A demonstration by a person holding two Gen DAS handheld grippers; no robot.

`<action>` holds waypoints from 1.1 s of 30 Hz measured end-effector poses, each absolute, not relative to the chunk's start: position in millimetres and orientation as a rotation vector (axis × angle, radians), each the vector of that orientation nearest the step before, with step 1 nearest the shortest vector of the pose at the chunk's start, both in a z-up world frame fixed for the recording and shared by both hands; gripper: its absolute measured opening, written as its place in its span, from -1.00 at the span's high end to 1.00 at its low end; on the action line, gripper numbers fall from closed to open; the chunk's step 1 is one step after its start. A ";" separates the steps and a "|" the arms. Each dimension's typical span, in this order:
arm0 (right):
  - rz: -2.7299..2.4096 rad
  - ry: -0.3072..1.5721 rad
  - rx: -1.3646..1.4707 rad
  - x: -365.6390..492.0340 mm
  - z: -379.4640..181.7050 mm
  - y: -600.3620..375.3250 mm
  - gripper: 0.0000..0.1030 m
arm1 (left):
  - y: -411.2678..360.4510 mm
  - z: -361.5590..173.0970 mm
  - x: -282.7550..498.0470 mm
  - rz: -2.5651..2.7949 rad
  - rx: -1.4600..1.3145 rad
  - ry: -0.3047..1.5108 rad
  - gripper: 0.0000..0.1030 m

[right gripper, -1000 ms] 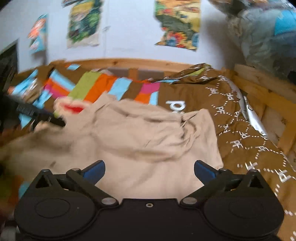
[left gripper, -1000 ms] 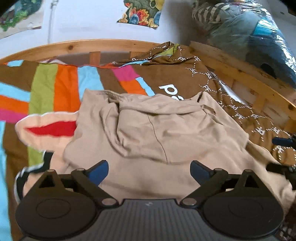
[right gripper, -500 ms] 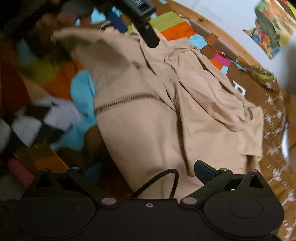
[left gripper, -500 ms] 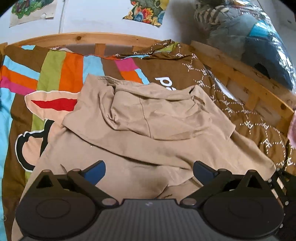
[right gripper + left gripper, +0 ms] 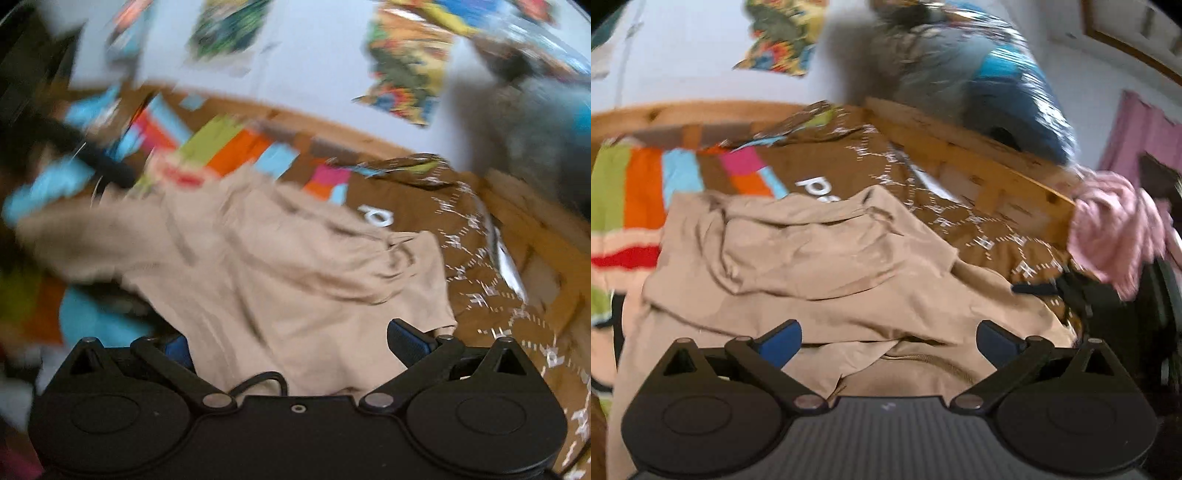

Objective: Fold large clothes

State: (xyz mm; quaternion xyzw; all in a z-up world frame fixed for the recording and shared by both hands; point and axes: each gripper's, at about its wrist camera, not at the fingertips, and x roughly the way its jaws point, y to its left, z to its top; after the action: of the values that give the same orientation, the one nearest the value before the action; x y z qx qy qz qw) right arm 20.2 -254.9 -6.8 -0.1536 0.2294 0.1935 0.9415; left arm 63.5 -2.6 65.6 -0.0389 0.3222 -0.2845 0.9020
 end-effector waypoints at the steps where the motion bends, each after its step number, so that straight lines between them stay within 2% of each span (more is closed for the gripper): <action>1: 0.394 0.467 -0.255 24.6 -4.2 -261.3 -0.97 | -4.1 67.1 61.8 -0.598 -0.059 0.667 -0.99; 5: 0.399 0.489 -0.100 42.0 -4.8 -278.1 -0.97 | -11.8 67.0 58.9 -0.651 -0.021 0.712 -0.99; 13: 0.393 0.467 -0.050 44.8 -5.8 -279.3 -0.96 | -39.9 41.8 50.3 -0.634 0.186 0.807 -0.99; 19: 0.395 0.467 -0.037 42.7 -7.2 -281.2 -0.96 | -36.5 27.6 48.6 -0.447 0.355 0.815 -0.86; 27: 0.387 0.456 -0.045 42.1 -6.8 -281.0 -0.96 | 12.7 36.8 19.7 -0.350 0.268 0.810 -0.84; 33: 0.381 0.456 -0.033 44.1 -6.8 -282.1 -0.96 | -0.7 21.5 16.5 -0.343 0.249 0.814 -0.86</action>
State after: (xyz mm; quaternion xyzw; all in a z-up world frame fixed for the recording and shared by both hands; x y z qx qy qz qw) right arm 44.1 -282.1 -6.8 -0.0161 0.2247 0.1876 0.9561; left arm 16.5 -0.7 21.5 0.1204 0.3931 -0.1656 0.8964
